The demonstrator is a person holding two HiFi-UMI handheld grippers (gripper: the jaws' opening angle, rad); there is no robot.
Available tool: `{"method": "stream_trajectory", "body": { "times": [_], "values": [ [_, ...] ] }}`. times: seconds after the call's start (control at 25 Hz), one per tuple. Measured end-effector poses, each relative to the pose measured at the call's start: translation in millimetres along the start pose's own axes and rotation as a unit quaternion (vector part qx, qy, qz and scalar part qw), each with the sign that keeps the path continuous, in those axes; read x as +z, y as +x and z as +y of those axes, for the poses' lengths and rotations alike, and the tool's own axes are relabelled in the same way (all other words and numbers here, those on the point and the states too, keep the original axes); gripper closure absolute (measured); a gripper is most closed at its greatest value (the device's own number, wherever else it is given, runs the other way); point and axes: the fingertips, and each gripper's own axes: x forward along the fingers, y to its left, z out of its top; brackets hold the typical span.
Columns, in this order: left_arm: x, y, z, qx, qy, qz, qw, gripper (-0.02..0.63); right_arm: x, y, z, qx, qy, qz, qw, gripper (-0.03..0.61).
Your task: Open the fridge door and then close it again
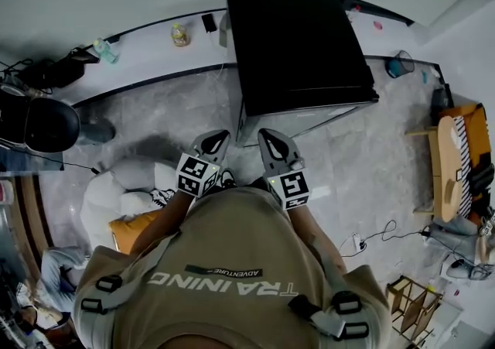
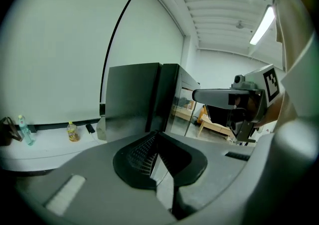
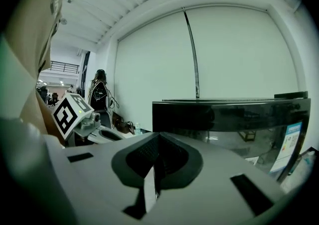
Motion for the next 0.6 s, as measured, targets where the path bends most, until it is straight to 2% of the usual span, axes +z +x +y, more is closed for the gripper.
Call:
{"method": "stream_trajectory", "body": {
  "times": [0.24, 0.52, 0.6],
  "values": [
    [-4, 16, 3, -0.029, 0.005, 0.014, 0.9995, 0.612, -6, 6, -4, -0.008, -0.001, 0.004, 1.0, 0.583],
    [-18, 33, -3, -0.067, -0.012, 0.036, 0.997, 0.611, -10, 7, -8, -0.016, 0.002, 0.009, 1.0, 0.583],
    [-19, 39, -5, -0.078, -0.012, 0.041, 0.9961, 0.578, -10, 7, -8, -0.014, 0.004, 0.015, 1.0, 0.583]
  ]
}}
